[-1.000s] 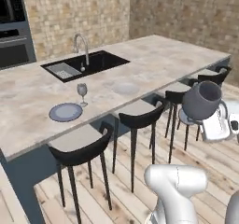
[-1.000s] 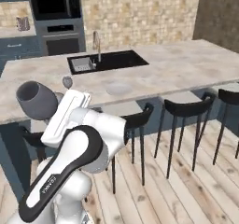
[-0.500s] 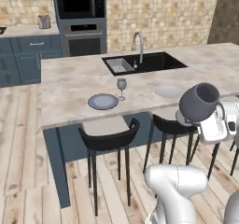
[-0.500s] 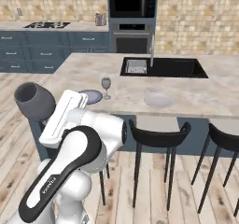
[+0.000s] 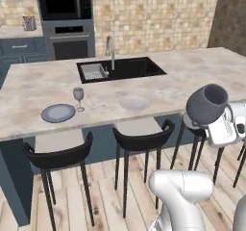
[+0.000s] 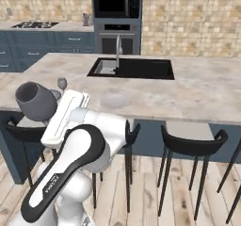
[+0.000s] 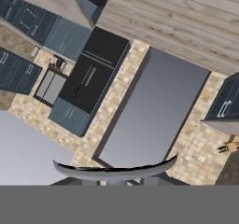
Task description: Retrieve the wine glasses from the counter and place one next to each plate.
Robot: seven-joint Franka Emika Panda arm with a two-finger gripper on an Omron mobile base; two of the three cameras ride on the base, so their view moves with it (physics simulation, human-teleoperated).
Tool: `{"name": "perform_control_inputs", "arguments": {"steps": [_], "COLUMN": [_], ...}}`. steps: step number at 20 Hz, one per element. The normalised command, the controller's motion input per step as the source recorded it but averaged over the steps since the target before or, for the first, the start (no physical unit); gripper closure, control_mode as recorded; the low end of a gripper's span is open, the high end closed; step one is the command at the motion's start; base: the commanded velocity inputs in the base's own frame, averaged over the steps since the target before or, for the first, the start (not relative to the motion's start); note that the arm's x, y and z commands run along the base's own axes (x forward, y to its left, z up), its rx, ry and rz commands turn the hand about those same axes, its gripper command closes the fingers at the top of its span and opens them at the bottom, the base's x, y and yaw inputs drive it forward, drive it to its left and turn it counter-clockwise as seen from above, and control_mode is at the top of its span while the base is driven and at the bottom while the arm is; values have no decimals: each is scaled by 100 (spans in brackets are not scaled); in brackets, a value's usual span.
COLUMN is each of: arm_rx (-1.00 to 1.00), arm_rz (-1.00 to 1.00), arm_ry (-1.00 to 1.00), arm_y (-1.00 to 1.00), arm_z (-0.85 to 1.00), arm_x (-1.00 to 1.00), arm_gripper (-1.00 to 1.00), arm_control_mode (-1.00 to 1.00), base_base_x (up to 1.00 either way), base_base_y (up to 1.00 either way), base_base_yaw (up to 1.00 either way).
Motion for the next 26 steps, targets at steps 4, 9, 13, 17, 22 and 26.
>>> {"name": "perform_control_inputs", "arguments": {"steps": [4, 9, 13, 17, 22, 26], "arm_rx": [0, 0, 0, 0, 0, 0], "arm_rz": [0, 0, 0, 0, 0, 0], "arm_ry": [0, 0, 0, 0, 0, 0], "arm_y": [0, 0, 0, 0, 0, 0], "arm_z": [0, 0, 0, 0, 0, 0], "arm_x": [0, 0, 0, 0, 0, 0], "arm_gripper": [100, 100, 100, 100, 100, 100], "arm_control_mode": [100, 100, 100, 100, 100, 100], "base_base_x": [75, 92, 96, 16, 18, 1], "base_base_y": [-100, -98, -62, -71, -32, -13], "base_base_yaw": [25, 31, 31, 19, 17, 21]}}
